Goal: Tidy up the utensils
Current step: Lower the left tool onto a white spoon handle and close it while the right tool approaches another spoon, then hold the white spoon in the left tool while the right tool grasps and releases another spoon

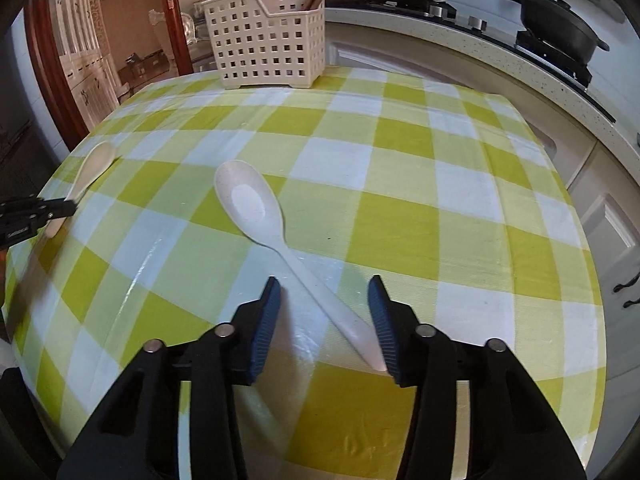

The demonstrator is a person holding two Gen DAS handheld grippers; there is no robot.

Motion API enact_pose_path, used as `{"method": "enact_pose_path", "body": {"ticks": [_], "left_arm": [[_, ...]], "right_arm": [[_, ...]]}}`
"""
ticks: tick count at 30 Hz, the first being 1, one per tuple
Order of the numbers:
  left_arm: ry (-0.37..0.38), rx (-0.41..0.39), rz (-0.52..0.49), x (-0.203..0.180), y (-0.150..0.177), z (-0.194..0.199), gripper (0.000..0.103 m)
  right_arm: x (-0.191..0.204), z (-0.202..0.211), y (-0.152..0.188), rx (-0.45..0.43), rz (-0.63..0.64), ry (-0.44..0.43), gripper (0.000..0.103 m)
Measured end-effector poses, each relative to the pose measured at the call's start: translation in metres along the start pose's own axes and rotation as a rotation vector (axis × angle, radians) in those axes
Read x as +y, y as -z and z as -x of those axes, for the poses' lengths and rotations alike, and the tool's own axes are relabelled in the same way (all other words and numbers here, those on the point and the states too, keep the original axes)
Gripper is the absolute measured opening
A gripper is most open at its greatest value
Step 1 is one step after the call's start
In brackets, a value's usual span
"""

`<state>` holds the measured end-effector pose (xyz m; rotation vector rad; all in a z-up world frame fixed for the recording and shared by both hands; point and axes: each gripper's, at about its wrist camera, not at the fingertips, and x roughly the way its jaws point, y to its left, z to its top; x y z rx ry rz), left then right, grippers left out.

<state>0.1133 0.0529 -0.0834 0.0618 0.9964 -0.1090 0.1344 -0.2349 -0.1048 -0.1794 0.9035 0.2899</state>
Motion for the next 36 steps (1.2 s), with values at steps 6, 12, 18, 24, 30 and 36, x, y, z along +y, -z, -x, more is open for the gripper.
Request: {"method": "enact_pose_path", "body": {"ticks": [6,12,18,24,30,36], "left_arm": [[0.057,-0.041,-0.073,-0.028,-0.027,-0.004,0.007],[0.101,-0.090,-0.117,-0.048,-0.051,0.006,0.007],[0.124,-0.093,-0.119,-0.053,-0.054,0.007,0.007],[0.143,-0.094,-0.118,-0.054,-0.053,0.006,0.007],[0.156,-0.080,-0.112,-0.053,-0.049,0.003,0.007],[0.171,-0.073,-0.126,-0.060,-0.048,-0.001,0.007]], "right_arm": [[0.008,0.002,0.000,0.002,-0.004,-0.035,0.010],[0.010,0.014,-0.009,-0.039,-0.016,-0.048,0.010],[-0.001,0.030,-0.014,-0.072,-0.047,-0.040,0.001],[-0.007,0.035,-0.018,-0.067,-0.063,-0.039,0.002],[-0.009,0.031,0.001,0.024,-0.058,-0.016,0.028],[-0.004,0.021,0.019,0.075,-0.063,-0.023,0.045]]}}
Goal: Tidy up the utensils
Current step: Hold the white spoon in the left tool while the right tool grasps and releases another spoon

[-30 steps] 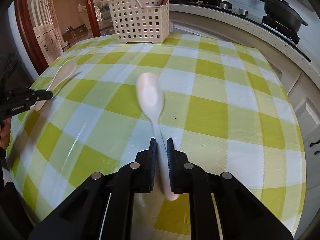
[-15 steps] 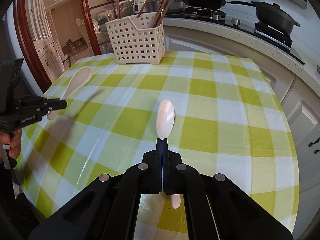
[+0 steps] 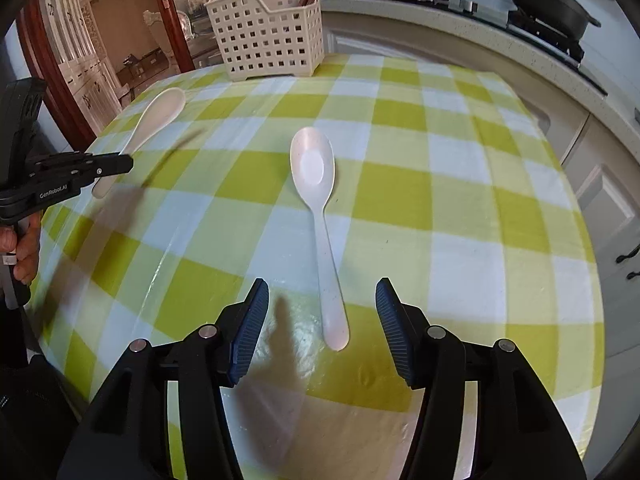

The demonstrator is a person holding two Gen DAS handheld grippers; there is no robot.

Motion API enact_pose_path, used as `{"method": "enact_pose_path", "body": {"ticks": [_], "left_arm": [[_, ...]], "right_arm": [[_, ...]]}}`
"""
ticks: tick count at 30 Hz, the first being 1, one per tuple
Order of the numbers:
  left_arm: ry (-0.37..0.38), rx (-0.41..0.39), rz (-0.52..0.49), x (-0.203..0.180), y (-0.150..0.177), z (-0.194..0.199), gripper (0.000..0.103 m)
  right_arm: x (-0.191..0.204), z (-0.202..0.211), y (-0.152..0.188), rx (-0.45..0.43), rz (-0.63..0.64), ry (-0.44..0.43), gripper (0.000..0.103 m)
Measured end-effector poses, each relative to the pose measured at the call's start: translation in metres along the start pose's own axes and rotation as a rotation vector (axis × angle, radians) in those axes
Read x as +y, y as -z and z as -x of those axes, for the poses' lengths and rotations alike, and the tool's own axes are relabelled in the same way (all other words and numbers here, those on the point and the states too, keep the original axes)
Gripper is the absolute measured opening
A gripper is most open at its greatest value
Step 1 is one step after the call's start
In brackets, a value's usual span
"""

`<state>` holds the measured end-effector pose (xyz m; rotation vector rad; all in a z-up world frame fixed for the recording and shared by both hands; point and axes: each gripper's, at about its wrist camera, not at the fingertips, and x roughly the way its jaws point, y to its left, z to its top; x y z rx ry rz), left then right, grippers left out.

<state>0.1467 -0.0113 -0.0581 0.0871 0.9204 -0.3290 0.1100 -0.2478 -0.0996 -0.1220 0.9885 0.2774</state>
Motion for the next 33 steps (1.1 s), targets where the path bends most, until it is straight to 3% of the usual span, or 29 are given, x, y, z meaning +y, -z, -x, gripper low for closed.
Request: {"method": "enact_pose_path", "body": {"ticks": [4,6,14,16,17,24,25,27,28,29,33], "left_arm": [[0.003,-0.001,-0.006,-0.002,-0.001,0.001,0.007],[0.002,-0.001,-0.005,-0.002,-0.001,0.000,0.007],[0.023,-0.017,-0.001,0.002,-0.010,0.006,0.007],[0.023,-0.028,-0.006,0.002,-0.015,0.009,0.007],[0.022,-0.033,-0.009,0.001,-0.017,0.010,0.007],[0.029,-0.048,-0.025,-0.001,-0.027,0.012,0.007],[0.033,-0.045,-0.025,-0.001,-0.026,0.011,0.007],[0.038,-0.035,-0.024,-0.001,-0.024,0.006,0.007],[0.043,-0.028,-0.027,-0.003,-0.022,0.004,0.007],[0.049,-0.022,-0.034,-0.005,-0.021,0.002,0.007],[0.061,-0.009,-0.052,-0.010,-0.017,-0.003,0.007]], "right_arm": [[0.006,-0.003,0.000,-0.004,0.039,0.056,0.030],[0.004,-0.003,-0.003,-0.003,0.029,0.050,0.014],[0.010,0.023,-0.036,-0.122,0.039,0.010,0.013],[0.011,0.027,-0.046,-0.144,0.036,0.001,0.001],[0.010,0.029,-0.051,-0.156,0.032,-0.008,0.001],[0.003,0.024,-0.058,-0.146,0.009,-0.010,0.001],[0.002,0.024,-0.055,-0.145,0.006,-0.006,0.006],[0.002,0.020,-0.046,-0.126,0.014,0.017,0.027],[0.001,0.017,-0.041,-0.115,0.016,0.021,0.050],[0.001,0.014,-0.036,-0.094,0.015,0.023,0.057],[0.004,0.000,-0.015,0.009,0.012,-0.003,0.049]]}}
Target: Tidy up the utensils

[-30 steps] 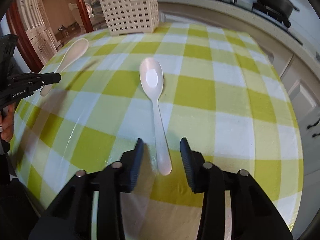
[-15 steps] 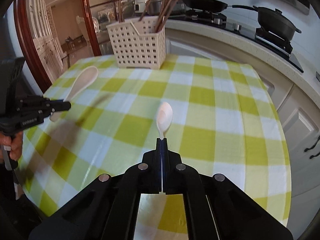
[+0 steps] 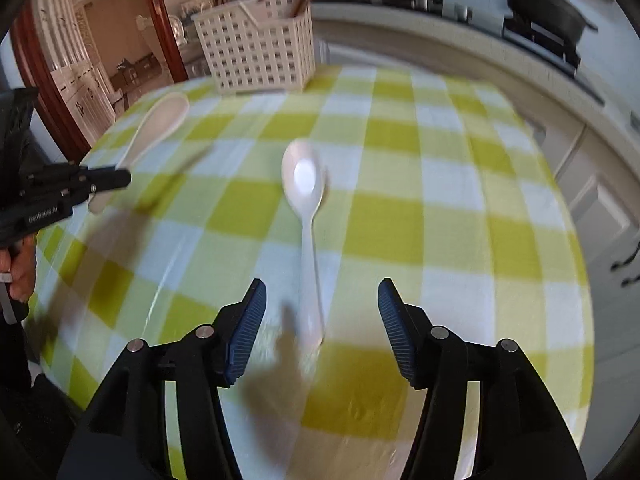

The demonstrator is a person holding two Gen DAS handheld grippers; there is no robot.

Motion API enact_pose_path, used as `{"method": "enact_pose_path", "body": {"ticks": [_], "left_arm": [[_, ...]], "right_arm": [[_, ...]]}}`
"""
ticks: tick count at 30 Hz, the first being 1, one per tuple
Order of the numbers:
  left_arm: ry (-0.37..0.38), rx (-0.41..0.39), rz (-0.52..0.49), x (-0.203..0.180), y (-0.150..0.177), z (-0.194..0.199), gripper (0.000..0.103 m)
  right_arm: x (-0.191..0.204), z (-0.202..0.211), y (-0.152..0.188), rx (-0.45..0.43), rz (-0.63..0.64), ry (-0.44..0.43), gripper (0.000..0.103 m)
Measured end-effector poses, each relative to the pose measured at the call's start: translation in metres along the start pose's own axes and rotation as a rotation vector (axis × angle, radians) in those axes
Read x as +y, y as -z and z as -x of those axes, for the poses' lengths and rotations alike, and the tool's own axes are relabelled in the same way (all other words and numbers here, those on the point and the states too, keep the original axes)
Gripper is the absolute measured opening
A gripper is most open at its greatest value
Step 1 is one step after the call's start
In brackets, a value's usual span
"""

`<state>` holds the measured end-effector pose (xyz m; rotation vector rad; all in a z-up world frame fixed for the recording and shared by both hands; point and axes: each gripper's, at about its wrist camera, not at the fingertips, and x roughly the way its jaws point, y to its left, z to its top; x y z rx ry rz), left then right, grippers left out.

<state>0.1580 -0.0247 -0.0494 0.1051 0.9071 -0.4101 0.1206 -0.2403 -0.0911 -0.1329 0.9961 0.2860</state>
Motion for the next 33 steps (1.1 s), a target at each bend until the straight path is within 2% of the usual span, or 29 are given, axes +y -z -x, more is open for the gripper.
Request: {"method": "enact_pose_path", "body": {"ticks": [3,5,9,14,16,19,25,30,32,33], "left_arm": [[-0.001,0.008,0.001,0.000,0.001,-0.003,0.007],[-0.003,0.014,-0.004,-0.001,0.002,-0.004,0.007],[0.002,0.038,-0.024,0.000,0.003,-0.010,0.007],[-0.016,0.091,-0.044,0.006,0.002,-0.029,0.013],[-0.035,0.102,-0.049,0.012,0.000,-0.035,0.017],[-0.070,0.115,-0.057,0.023,-0.007,-0.043,0.027],[-0.152,0.119,-0.044,0.051,-0.028,-0.058,0.031],[-0.143,0.082,0.005,0.062,-0.032,-0.043,0.036],[-0.099,0.056,0.043,0.062,-0.026,-0.030,0.034],[-0.054,0.044,0.056,0.059,-0.022,-0.022,0.034]], "right_arm": [[0.007,-0.010,0.007,0.025,0.050,0.024,0.049],[0.002,-0.011,0.002,0.015,0.059,0.091,0.045],[-0.025,-0.021,-0.017,-0.010,0.048,0.173,0.046],[-0.054,-0.041,-0.050,-0.042,0.014,0.251,0.048],[-0.058,-0.047,-0.061,-0.049,-0.006,0.258,0.048],[-0.059,-0.057,-0.077,-0.058,-0.021,0.263,0.048],[-0.054,-0.070,-0.095,-0.060,-0.053,0.209,0.048],[-0.042,-0.066,-0.095,-0.070,-0.060,0.158,0.048],[-0.037,-0.059,-0.092,-0.076,-0.059,0.143,0.048],[-0.033,-0.056,-0.091,-0.077,-0.056,0.130,0.048]]}}
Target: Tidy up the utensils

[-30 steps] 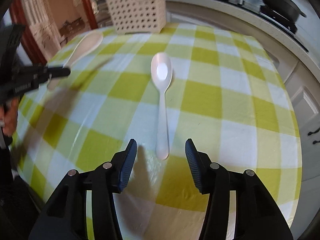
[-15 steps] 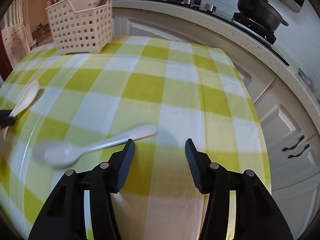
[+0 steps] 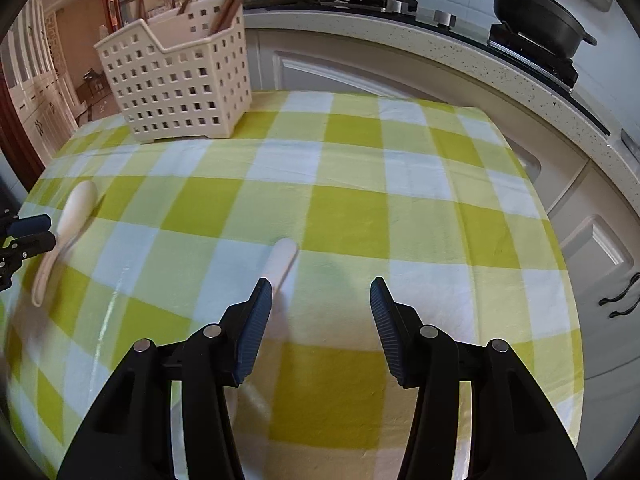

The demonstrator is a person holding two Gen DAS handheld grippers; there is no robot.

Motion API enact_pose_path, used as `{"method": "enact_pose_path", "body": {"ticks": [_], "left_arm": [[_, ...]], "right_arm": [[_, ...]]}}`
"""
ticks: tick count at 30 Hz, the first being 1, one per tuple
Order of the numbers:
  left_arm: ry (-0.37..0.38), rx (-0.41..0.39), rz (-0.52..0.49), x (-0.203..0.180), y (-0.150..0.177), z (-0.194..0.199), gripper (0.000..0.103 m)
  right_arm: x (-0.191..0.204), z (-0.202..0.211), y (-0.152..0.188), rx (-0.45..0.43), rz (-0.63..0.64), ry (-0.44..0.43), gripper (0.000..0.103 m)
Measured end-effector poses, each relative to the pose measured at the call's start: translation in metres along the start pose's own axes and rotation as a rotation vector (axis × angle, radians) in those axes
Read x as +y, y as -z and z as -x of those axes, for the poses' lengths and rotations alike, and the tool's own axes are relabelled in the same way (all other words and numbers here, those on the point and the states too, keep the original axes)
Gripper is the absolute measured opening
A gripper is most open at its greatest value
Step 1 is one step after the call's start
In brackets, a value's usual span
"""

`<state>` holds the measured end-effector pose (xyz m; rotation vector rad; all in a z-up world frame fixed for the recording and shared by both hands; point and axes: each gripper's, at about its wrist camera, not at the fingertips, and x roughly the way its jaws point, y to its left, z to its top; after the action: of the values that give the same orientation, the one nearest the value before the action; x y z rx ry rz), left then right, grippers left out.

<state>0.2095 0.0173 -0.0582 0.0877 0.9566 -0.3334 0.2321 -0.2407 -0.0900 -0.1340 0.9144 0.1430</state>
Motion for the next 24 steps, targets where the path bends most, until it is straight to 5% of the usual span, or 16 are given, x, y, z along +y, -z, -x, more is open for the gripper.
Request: {"method": "enact_pose_path", "body": {"ticks": [3,8,12,18,24], "left_arm": [[0.074,-0.006,0.002,-0.011,0.012,0.010,0.020],[0.268,0.071,0.043,-0.031,0.033,-0.002,0.019],[0.258,0.094,0.040,-0.035,0.040,-0.009,0.019],[0.129,0.094,0.059,-0.008,0.033,-0.009,0.020],[0.037,0.081,0.090,0.033,0.017,-0.014,0.036]], "right_arm": [[0.011,0.004,0.003,0.011,0.019,-0.040,0.048],[0.025,-0.002,0.004,0.034,0.044,-0.053,0.048],[0.031,-0.010,0.006,0.052,0.064,-0.058,0.049],[0.037,-0.015,0.001,0.049,0.079,-0.068,0.050],[0.045,-0.018,-0.005,0.045,0.098,-0.087,0.050]]}}
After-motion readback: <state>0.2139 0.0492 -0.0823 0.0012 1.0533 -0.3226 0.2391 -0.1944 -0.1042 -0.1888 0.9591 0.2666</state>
